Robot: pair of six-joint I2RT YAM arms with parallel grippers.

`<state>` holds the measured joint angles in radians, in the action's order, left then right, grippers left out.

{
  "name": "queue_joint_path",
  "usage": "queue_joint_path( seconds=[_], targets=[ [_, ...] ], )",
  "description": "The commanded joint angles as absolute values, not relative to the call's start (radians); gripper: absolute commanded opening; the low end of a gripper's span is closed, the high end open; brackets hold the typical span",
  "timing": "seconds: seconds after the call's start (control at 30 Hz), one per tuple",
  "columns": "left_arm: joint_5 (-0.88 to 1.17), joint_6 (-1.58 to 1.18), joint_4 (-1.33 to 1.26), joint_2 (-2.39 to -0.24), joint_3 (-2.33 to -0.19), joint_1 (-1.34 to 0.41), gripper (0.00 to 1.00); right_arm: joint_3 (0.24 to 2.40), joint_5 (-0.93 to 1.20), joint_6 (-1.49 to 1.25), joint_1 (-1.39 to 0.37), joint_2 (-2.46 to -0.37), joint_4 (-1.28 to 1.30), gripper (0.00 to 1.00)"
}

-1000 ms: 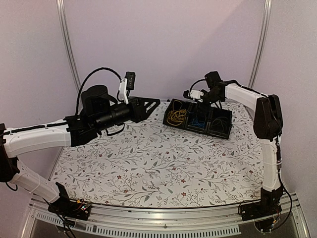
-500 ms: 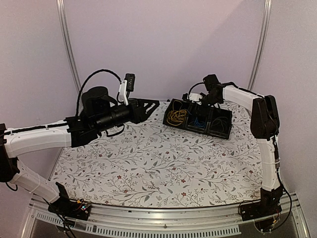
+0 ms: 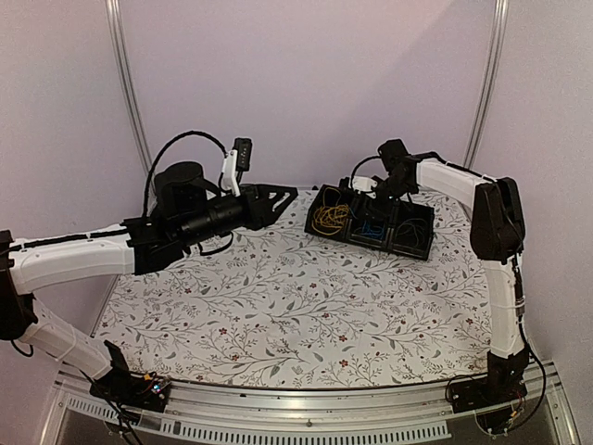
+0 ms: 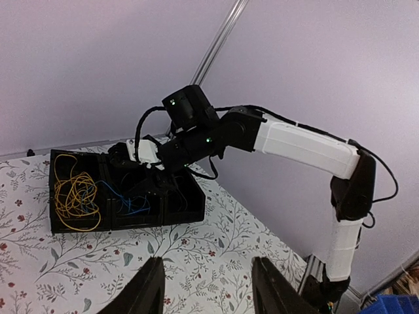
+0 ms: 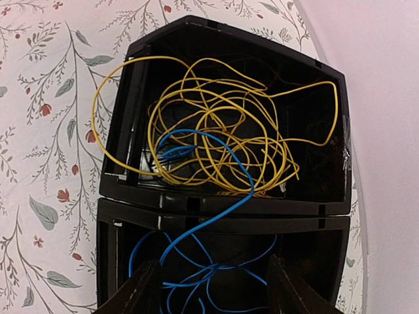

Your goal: Untangle the cables

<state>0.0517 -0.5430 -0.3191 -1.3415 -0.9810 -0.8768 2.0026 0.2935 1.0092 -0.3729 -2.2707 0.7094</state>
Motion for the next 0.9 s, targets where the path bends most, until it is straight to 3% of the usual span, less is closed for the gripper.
queue_joint_path(
  seconds=[0.0,0.57,0.87],
  targets=[
    [0.055,-0.550,-0.341,-1.356,-0.980,-0.858,0.48,2.036,0.286,1.001,-0.376,-2.309,0.730,0.57],
    [0.055,-0.579,-0.349,-1.374,-0.968,-0.842,0.48,2.006,0.372,0.887,-0.376,-2.184,0.720,0.56],
    [0.061,-0.595,-0.356,-1.376,-0.959,-0.835,0.48,1.999,0.377,0.885,-0.380,-2.224,0.805,0.59]
  ],
)
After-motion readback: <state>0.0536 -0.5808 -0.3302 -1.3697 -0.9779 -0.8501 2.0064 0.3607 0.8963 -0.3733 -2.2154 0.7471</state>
